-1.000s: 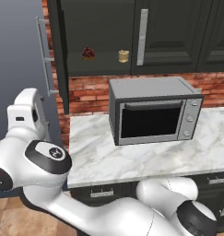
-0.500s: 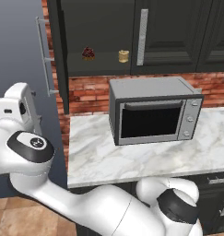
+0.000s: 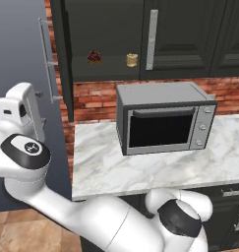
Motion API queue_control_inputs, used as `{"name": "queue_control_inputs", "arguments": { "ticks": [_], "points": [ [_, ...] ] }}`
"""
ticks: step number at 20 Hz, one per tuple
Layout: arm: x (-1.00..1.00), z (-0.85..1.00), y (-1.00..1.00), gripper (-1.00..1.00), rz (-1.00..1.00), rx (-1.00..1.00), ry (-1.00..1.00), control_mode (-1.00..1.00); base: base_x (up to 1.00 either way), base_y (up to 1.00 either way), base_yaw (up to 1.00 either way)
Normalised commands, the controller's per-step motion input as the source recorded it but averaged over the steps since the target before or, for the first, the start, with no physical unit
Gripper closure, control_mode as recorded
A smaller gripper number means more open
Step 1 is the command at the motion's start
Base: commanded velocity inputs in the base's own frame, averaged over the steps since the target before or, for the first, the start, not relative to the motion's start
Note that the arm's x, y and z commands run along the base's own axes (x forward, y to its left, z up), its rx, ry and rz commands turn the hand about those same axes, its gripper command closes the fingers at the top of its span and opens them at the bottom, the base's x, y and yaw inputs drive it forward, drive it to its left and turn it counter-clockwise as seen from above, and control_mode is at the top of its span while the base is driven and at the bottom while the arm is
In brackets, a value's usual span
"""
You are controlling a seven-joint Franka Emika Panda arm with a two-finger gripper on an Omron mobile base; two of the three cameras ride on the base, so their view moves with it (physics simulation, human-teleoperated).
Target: Pick the candle and candle from the dining table and place them in the open cabinet. Close the cabinet after placing the objects.
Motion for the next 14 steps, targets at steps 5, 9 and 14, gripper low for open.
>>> {"name": "queue_control_inputs", "arguments": {
  "ticks": [5, 9, 14],
  "points": [
    [0.2, 0.01, -0.31, -1.0, -0.06, 0.02, -0.02, -1.0, 0.0, 0.0, 0.0],
    [0.23, 0.0, -0.3, -1.0, -0.04, 0.02, -0.02, -1.0, 0.0, 0.0, 0.0],
    [0.2, 0.0, -0.29, -1.0, -0.04, 0.02, -0.02, -1.0, 0.0, 0.0, 0.0]
  ]
}}
